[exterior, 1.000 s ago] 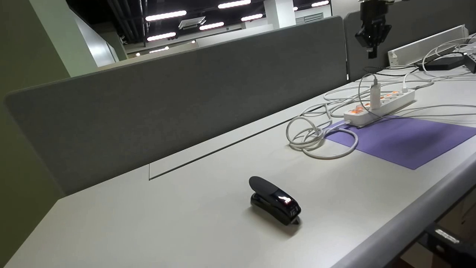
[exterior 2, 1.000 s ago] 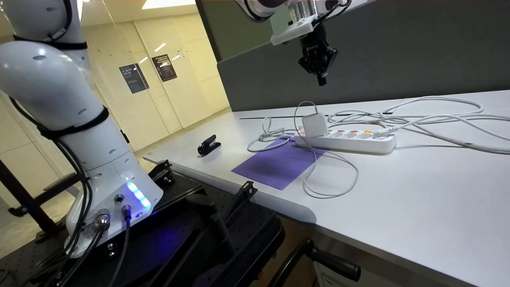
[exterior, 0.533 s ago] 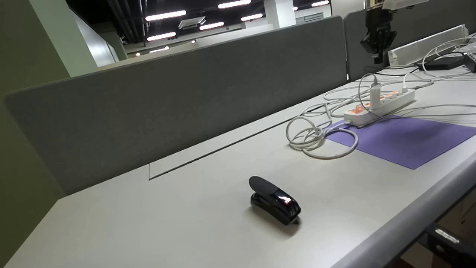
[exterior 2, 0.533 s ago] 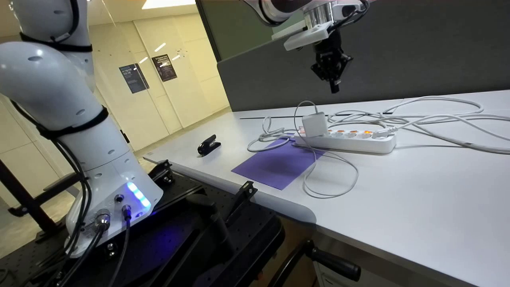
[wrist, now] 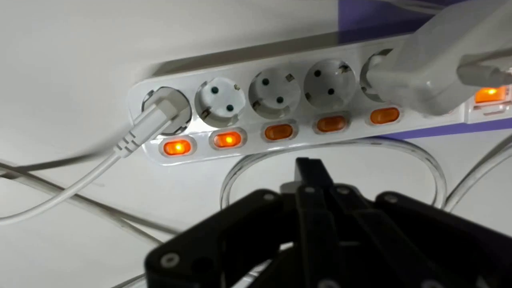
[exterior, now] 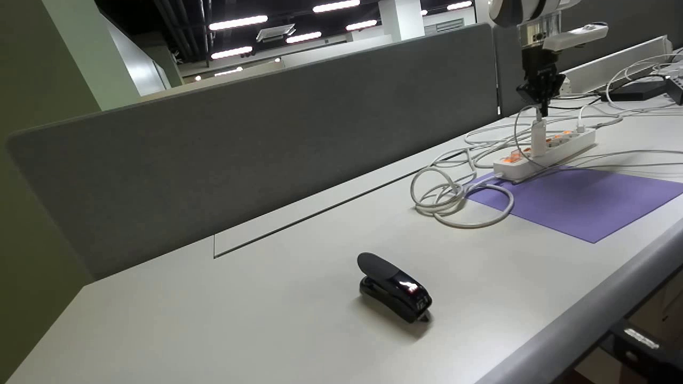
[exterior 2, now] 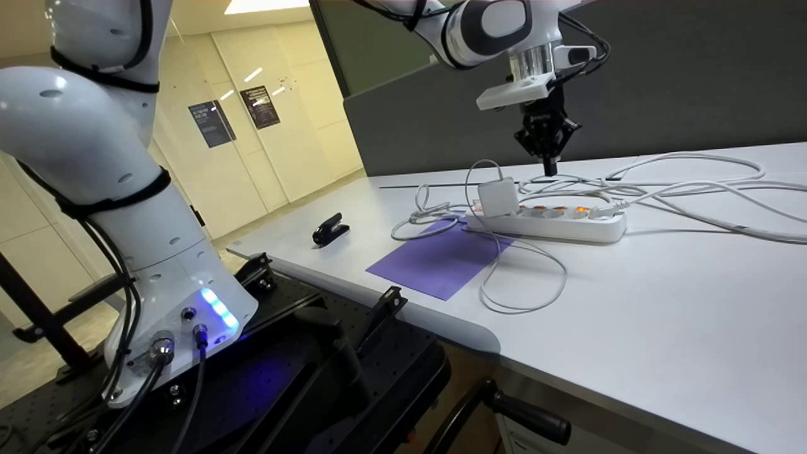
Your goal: Turn on the third switch from the right
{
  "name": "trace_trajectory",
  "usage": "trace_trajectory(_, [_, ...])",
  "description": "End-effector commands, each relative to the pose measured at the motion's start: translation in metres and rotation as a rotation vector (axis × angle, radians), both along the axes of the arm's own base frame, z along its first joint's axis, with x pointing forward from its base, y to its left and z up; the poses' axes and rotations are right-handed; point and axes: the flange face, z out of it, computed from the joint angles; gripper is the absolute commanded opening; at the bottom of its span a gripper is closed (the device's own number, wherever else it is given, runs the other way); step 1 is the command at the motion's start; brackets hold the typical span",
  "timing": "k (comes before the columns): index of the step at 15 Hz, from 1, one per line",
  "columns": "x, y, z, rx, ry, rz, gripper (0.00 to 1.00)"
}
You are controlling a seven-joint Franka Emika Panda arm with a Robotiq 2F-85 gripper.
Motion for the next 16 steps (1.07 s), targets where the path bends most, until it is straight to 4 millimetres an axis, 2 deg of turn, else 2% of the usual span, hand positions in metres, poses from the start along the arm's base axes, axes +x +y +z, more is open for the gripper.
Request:
trace_trajectory(1, [0.015,-0.006,-0.018,-0.004,0.008,-0.041,0.00])
trace_trajectory(2, [0.014,-0.008,-0.026,0.006,0.017,-0.056,0.00])
trace_trajectory(3, [0.007,-0.001,-0.019,0.004,0.013,-0.013,0.01])
trace_trajectory(5, [0.008,-0.003,-0.030,0.005,0.021,-0.021,0.01])
trace_trajectory(8, [0.007,-0.006,-0.033,0.003,0.017,-0.025,0.00])
trace_trajectory(16, [-0.023,-0.017,-0.051,0.026,-0.013,-0.067,0.00])
